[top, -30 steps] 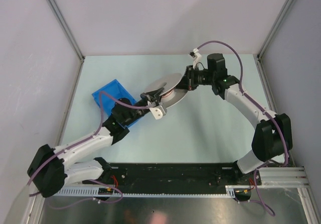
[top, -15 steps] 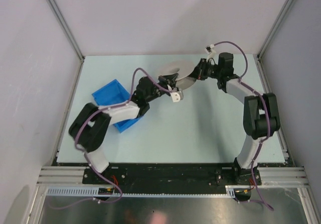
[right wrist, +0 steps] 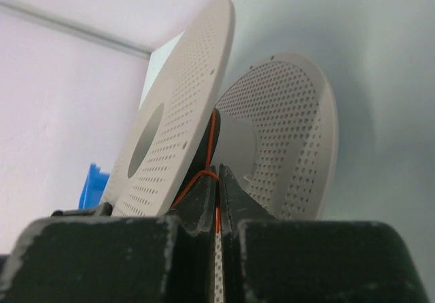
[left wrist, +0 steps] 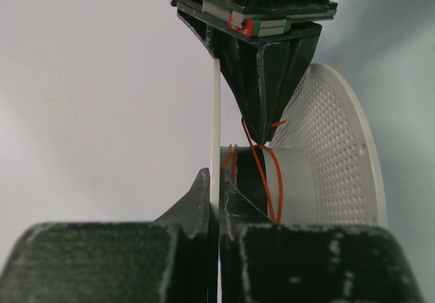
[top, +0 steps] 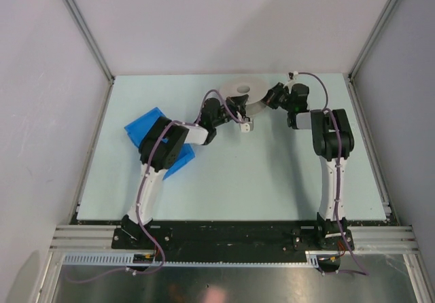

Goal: Wrap the cables

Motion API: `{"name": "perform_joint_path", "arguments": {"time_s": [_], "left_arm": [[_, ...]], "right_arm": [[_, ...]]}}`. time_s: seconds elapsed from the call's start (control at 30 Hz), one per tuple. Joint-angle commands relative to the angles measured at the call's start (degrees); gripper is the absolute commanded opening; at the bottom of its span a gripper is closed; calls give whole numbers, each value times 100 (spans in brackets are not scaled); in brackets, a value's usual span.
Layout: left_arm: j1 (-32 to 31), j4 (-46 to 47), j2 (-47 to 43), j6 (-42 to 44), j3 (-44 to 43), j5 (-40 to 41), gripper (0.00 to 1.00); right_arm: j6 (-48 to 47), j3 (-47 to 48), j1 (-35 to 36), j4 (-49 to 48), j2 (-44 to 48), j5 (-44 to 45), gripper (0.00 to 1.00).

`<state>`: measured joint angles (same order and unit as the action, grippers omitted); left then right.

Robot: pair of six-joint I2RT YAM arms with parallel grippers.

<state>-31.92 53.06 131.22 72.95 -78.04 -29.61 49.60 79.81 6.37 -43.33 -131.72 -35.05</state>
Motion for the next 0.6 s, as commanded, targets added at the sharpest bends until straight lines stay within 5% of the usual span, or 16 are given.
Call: {"name": "perform_joint_path", "arguments": {"time_s": [0.0,0.43,0.5,0.57], "left_arm": [[49,1404,463,585,-917,-810,0],[336,1401,2387,1195,-2829,-1053,0],[384,1383,2533,1206,-2962,-1055,5],[427,1339,2646,1273,-3059,-1060,20]], "right_arm": [[543,958,-157,-281,-652,1523,0],[1290,2873,-107,326,-2313,1992,0],[1407,3084,-98,457,-2490,2074,0],[1470,3223,-83,560,-2609,2167,0]]}}
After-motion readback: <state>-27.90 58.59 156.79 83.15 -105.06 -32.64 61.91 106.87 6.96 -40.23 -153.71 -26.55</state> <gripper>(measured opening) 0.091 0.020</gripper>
